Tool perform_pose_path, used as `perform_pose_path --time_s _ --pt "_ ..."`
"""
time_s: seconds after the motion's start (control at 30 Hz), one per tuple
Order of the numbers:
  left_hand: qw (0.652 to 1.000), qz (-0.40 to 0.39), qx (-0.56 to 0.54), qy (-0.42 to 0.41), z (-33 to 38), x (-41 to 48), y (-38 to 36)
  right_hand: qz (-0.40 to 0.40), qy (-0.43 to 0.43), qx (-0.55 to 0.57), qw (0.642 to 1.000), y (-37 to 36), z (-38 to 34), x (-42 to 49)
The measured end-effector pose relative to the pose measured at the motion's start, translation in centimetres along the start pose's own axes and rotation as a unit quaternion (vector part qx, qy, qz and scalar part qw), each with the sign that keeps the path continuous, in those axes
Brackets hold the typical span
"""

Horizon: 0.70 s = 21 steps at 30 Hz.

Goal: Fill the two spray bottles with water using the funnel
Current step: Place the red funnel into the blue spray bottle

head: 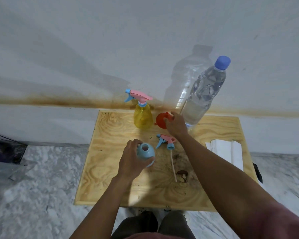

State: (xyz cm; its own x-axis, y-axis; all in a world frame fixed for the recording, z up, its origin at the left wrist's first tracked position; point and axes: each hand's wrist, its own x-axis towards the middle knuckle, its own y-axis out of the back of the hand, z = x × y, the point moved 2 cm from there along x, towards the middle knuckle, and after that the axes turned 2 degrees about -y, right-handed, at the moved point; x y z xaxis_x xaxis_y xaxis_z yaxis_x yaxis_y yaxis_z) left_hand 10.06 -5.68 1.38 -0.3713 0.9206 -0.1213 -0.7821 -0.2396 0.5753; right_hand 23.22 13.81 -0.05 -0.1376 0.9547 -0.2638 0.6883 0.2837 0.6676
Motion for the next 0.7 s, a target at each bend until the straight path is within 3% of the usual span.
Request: perform_pose_path --time_s 0.33,0.57,0.7 --pt "0.999 -0.011 0.016 0.033 0.5 -0.1 -0.1 0.056 0.018 -0.015 0.998 -0.5 -0.6 1.7" --pt "0.999 0.007 0.014 0.031 0.8 -0.5 -0.3 0.144 0.111 0.030 0.983 3.8 -1.9 -5.2" --pt "1.000 -0.008 0.019 -0.002 0.9 -0.9 0.5 0.137 0.131 0.073 0.979 5.9 -3.8 -9.2"
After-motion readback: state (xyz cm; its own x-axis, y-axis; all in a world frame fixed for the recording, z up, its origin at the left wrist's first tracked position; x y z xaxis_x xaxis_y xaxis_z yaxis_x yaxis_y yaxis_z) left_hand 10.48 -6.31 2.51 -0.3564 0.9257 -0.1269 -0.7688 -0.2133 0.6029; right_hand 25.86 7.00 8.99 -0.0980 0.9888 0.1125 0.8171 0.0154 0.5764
